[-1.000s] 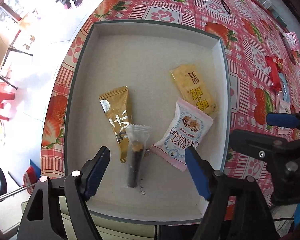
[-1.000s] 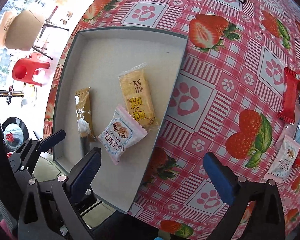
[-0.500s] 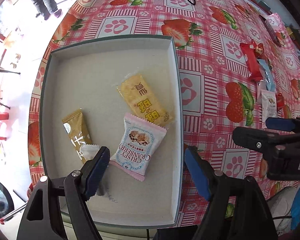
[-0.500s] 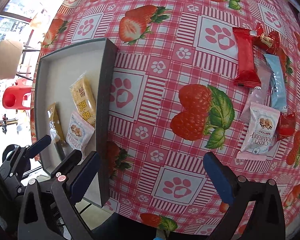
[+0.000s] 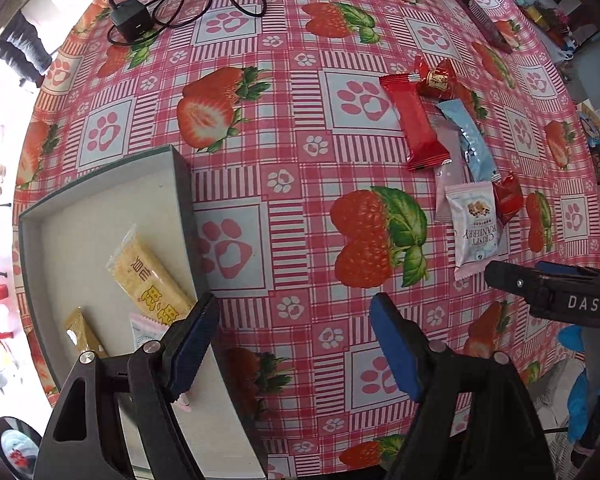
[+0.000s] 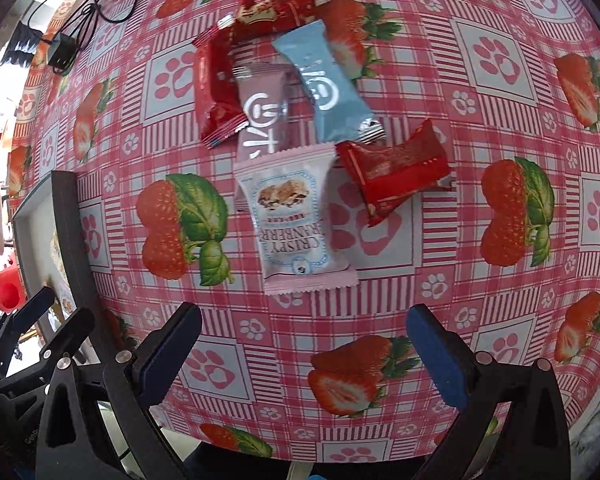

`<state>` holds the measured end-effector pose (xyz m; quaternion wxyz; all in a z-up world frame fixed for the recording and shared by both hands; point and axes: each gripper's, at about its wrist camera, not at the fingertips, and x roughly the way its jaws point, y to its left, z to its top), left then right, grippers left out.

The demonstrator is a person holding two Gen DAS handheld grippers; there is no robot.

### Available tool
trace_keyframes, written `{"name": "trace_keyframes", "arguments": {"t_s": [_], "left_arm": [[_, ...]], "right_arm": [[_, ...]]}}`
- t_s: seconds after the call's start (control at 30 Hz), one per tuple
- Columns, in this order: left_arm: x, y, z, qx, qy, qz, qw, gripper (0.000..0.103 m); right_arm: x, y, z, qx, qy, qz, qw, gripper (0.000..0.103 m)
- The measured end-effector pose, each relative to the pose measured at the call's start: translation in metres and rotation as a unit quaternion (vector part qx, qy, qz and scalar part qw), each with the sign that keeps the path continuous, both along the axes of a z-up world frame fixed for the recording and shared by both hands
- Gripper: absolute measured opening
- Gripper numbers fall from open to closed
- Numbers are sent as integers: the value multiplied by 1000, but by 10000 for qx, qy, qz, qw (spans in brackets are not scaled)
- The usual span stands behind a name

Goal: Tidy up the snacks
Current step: 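Withdraw both tools from the tray toward the remaining snacks, then grasp the red bar with the left tool while the right grasps the red-gold snack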

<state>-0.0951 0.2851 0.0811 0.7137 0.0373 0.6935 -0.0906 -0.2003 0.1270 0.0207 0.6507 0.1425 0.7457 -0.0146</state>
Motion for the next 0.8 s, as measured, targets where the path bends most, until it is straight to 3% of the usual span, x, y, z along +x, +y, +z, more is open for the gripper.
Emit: {"name": "trace_keyframes", "arguments": {"t_s": [0.23,0.53,0.73,0.8], "left_arm": [[56,-38,-13,-273,160,60,9995,80],[104,-66,-35,-590,388,353,9969,80],[123,-72,-47,-576,441,605,9955,80],[127,-76,-52,-400,426,595,9965,80]], "right_arm": [[-3,-65,-11,93,136,-935,9955,103],[19,-123,-26,114,211,-1613,9866,103],[56,-160,-22,113,-12,-2121,9772,103],[73,-165,-24,112,-45,-2169,9761,103]]}}
